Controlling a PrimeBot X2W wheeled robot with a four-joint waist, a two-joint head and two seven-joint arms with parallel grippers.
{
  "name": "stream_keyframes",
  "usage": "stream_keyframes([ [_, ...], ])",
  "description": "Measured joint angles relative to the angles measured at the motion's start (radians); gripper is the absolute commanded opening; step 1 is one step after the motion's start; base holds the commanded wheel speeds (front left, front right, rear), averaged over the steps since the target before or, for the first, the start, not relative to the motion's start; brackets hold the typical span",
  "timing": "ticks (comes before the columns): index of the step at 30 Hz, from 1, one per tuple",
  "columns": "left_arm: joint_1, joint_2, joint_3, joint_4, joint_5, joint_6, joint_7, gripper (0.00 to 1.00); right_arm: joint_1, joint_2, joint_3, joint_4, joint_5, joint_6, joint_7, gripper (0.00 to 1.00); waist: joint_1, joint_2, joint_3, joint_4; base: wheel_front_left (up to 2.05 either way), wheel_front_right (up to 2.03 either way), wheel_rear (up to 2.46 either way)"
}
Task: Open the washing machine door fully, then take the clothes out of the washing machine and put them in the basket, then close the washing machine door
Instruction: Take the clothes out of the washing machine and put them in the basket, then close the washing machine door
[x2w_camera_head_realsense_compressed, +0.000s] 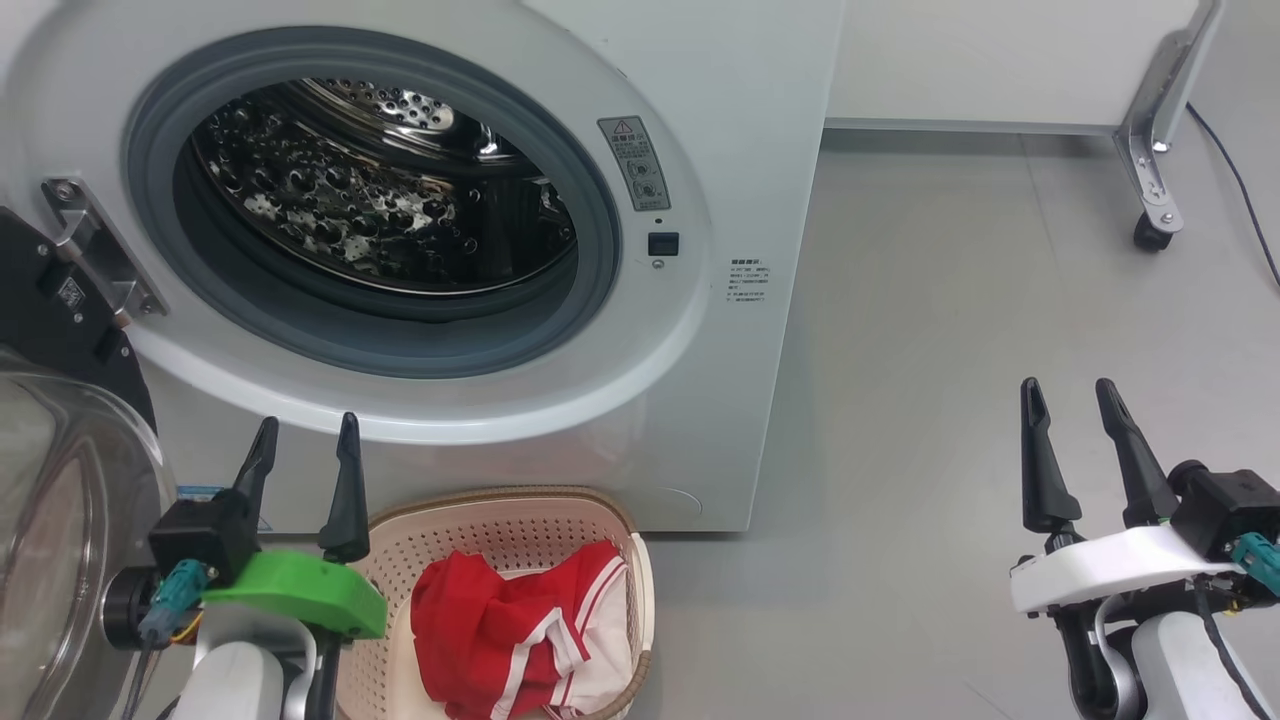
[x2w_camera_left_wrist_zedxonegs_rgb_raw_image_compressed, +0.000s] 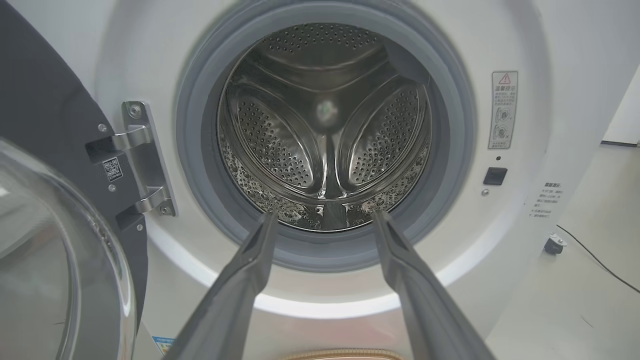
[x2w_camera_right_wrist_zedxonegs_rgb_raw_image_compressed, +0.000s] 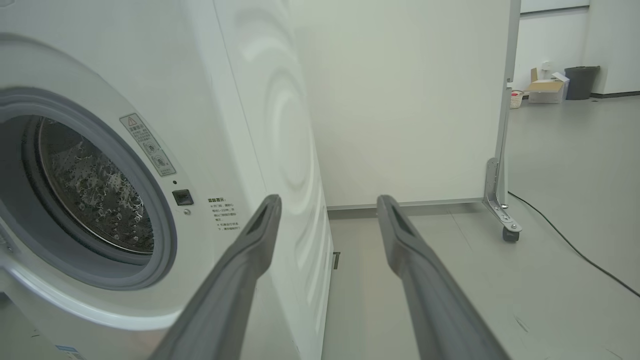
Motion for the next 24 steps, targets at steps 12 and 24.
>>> stream_keyframes([
  [12, 0.101, 0.003, -0.036, -0.111, -0.011, 0.002, -0.001, 1.00, 0.021, 0.010, 0.000, -0.009, -0.006, 0.000, 0.000, 1.00, -0.0001, 0.0000, -0.017, -0.001, 0.00, 0.00, 0.00],
  [24, 0.148, 0.006, -0.052, -0.180, -0.012, 0.032, -0.001, 1.00, 0.035, 0.015, 0.000, -0.016, -0.014, 0.000, 0.000, 1.00, 0.0000, 0.0000, -0.021, -0.006, 0.00, 0.00, 0.00],
])
